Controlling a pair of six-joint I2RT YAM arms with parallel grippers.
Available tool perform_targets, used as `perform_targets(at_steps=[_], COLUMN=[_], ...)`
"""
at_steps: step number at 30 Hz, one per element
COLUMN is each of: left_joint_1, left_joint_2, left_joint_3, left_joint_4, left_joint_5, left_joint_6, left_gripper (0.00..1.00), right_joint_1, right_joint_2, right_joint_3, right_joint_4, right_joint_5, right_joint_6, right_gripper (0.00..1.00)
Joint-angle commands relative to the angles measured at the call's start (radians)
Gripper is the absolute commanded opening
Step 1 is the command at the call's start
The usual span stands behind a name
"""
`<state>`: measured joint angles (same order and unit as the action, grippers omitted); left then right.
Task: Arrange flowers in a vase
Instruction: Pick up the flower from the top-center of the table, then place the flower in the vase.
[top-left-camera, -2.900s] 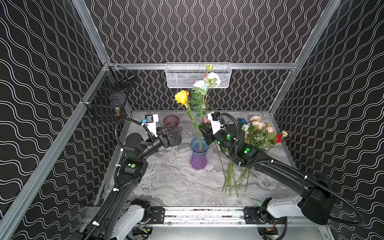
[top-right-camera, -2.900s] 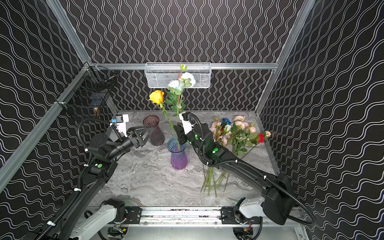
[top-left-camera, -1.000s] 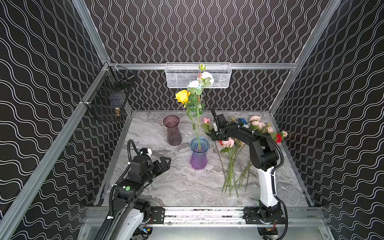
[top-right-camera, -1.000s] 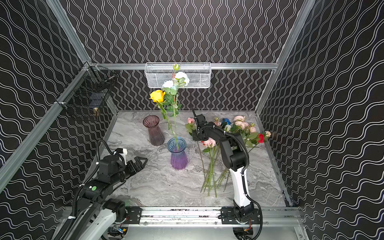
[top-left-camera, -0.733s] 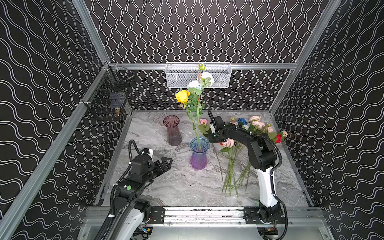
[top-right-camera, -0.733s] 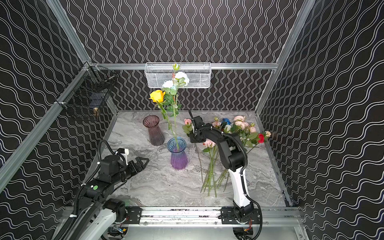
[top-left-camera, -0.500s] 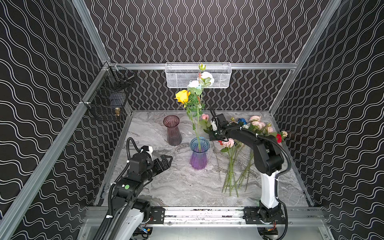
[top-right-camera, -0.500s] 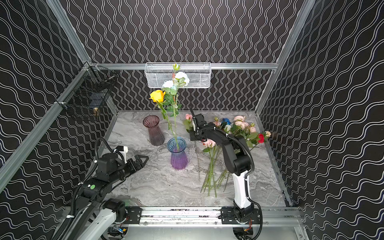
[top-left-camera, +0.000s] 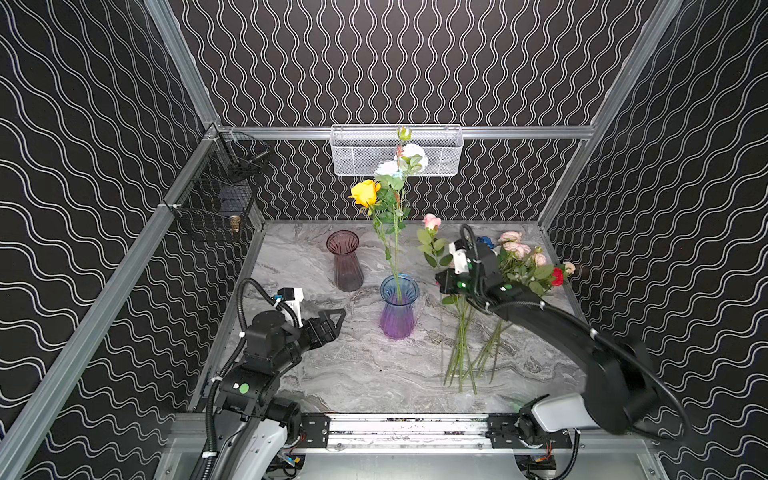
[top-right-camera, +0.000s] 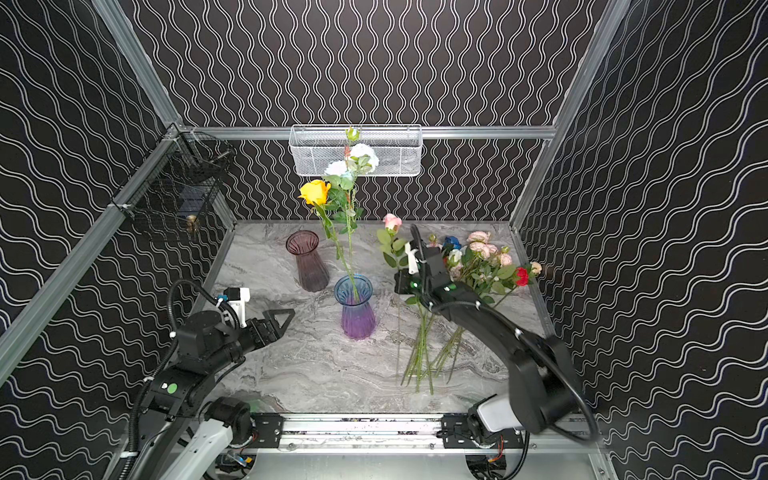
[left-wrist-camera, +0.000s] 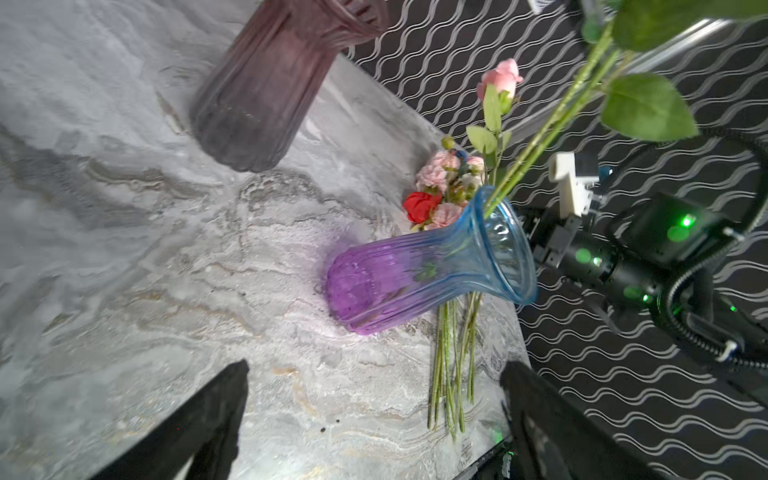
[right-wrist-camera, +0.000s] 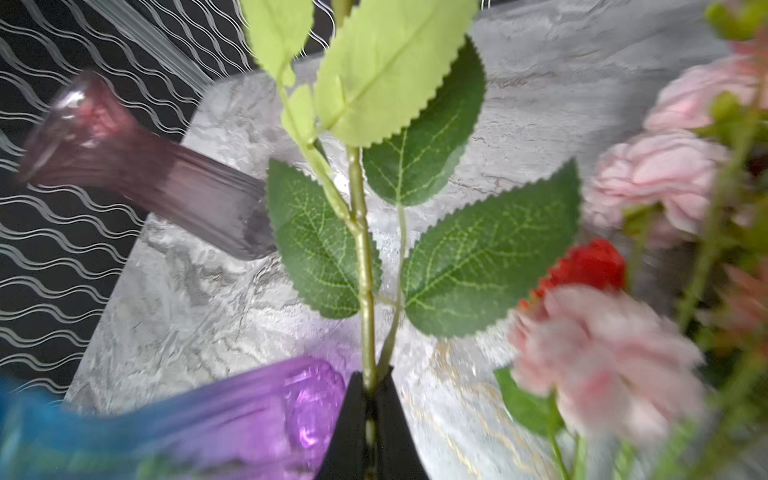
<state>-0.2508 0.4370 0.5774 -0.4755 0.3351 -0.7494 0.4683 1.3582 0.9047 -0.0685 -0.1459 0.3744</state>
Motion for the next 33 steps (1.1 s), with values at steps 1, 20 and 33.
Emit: perform_targets(at_steps=[1,20,33], left_joint_1=[0.0,0.001,0.001], left_joint_2=[-0.05,0.135,-0.052], left_joint_3=[-0.079,-0.07,-0.043], left_joint_4=[0.179,0.541,0.325], left_joint_5=[0.059,0.259,0.162], left_joint_6=[-0.098,-0.217,-0.122], left_gripper=[0.99,0.98,0.99], right_joint_1=[0.001,0.2,0.225], right_joint_2=[-0.147,-0.35,-0.053], right_joint_3=[-0.101,0.16,0.24], right_joint_4=[0.147,0.597,0.802], right_joint_5=[0.035,0.108,0.227], right_joint_6=[0.03,-0.185,-0.257], right_gripper=[0.0,0.01,0.01])
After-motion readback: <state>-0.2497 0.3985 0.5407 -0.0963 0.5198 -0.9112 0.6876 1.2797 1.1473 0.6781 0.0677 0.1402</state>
